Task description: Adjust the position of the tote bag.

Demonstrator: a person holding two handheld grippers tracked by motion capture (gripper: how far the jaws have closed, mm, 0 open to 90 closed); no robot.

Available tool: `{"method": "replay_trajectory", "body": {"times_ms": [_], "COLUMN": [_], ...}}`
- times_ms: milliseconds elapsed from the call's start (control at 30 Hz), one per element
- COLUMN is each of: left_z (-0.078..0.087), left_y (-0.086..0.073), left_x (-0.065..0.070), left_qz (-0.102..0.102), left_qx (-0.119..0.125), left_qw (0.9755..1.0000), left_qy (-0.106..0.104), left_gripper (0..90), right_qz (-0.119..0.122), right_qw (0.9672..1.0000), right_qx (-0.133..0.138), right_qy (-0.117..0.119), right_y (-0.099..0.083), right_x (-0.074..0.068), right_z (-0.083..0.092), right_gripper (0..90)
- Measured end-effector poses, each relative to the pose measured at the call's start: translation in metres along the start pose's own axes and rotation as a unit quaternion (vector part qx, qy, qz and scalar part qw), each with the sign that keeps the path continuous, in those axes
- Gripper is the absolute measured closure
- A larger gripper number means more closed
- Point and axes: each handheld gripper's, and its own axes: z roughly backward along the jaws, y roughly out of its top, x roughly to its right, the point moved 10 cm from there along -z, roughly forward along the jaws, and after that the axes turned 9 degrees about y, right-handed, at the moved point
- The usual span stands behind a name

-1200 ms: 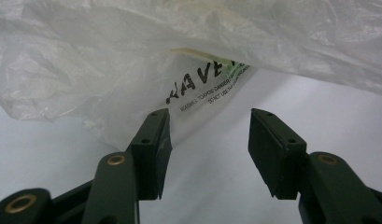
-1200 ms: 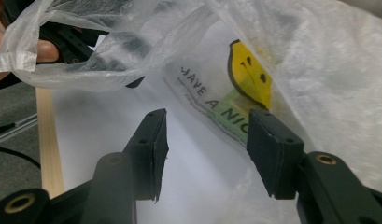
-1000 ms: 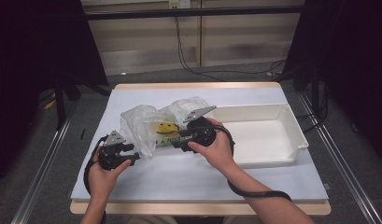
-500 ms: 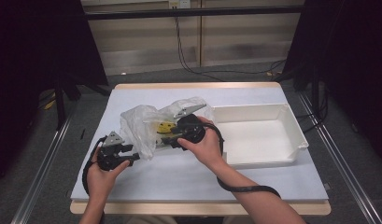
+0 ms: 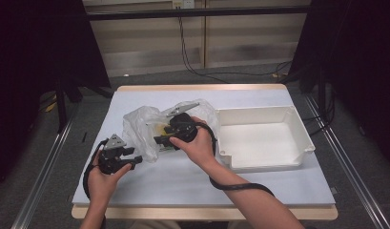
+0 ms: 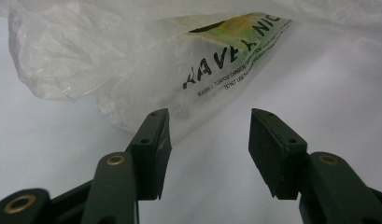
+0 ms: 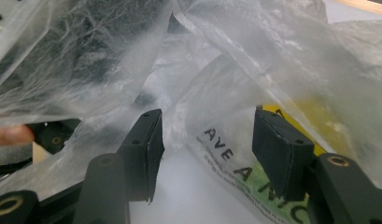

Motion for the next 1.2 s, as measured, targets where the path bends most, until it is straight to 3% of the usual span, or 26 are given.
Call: {"method": "replay_trajectory", "body": {"times_ms": [133, 167, 233, 367, 967, 1200], "left_z": [0.002, 0.002, 0.004, 0.007, 0.021, 0.022], "left_y": [0.000, 0.000, 0.000, 0.003, 0.025, 0.036], "left_x": [-0.002, -0.003, -0.005, -0.006, -0.006, -0.003], "left_qz": [-0.001, 0.000, 0.002, 0.005, -0.014, -0.014], "left_qx": [-0.001, 0.001, 0.006, 0.011, 0.019, 0.023], "left_qw": [1.0000, 1.0000, 1.0000, 0.9999, 0.9997, 0.9996], "left_qy": [0.003, 0.005, 0.003, 0.002, -0.001, -0.010], "left_gripper": [48.5, 48.5, 48.5, 46.6, 40.8, 36.2], "right_qz": [-0.014, -0.016, -0.017, -0.021, -0.026, -0.026], "right_qw": [0.9999, 0.9998, 0.9996, 0.9994, 0.9985, 0.9986], "right_qx": [-0.004, -0.008, -0.022, -0.028, -0.048, -0.046], "right_qy": [-0.005, -0.006, -0.004, 0.000, 0.002, 0.003], "right_y": [0.001, 0.000, -0.004, -0.008, -0.050, -0.055], "right_x": [0.005, 0.006, 0.009, 0.012, 0.012, 0.009], "right_z": [-0.008, -0.009, -0.010, -0.008, -0.005, -0.003], "right_gripper": [51.2, 55.6, 73.6, 88.1, 90.0, 90.0]}}
